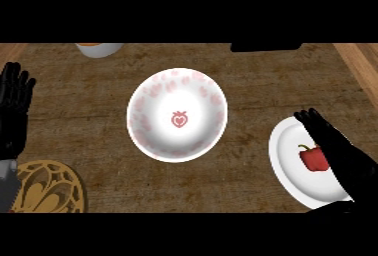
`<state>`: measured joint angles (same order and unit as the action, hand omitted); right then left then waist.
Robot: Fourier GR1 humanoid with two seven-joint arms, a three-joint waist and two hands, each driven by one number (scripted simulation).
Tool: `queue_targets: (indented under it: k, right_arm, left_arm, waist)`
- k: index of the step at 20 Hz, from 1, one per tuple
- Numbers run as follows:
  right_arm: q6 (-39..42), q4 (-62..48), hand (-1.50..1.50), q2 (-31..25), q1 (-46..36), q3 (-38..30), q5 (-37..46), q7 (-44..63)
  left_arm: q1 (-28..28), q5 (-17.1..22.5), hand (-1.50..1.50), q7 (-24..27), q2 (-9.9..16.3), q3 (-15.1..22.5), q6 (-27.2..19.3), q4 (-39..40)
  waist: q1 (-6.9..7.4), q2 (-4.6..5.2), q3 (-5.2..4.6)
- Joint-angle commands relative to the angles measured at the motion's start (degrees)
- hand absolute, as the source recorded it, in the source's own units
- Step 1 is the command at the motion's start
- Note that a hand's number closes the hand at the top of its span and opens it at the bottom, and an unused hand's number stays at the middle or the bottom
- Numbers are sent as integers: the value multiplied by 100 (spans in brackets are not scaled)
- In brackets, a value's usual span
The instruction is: Pick the bell pepper from the plate and place it in the bowl
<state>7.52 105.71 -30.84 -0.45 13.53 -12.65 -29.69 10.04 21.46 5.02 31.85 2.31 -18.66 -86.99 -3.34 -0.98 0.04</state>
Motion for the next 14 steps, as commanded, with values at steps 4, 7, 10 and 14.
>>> queue_targets:
  k: [4, 7, 10, 14]
  right_arm:
    - [-122, 684, -150, -764, 2065, -880, 975, -1867]
    - [-249, 1106, -150, -1288, 2120, -1771, 850, -1119]
    - [-2, 991, -150, -1696, 2708, -2621, 701, -1089]
    - [512, 983, -150, -2636, 3070, -3406, 1074, -669]
  left_arm:
    - [-26, 156, 0, -34, -95, -99, 232, -60]
    - [-25, 399, 0, -102, 271, -425, 651, 77]
    - [-295, 164, 0, 138, -96, -186, 423, -89]
    - [-82, 172, 0, 48, -9, -317, 383, -19]
  waist:
    - [44, 52, -1]
    - [90, 54, -15]
    - [115, 49, -11]
    - [74, 49, -22]
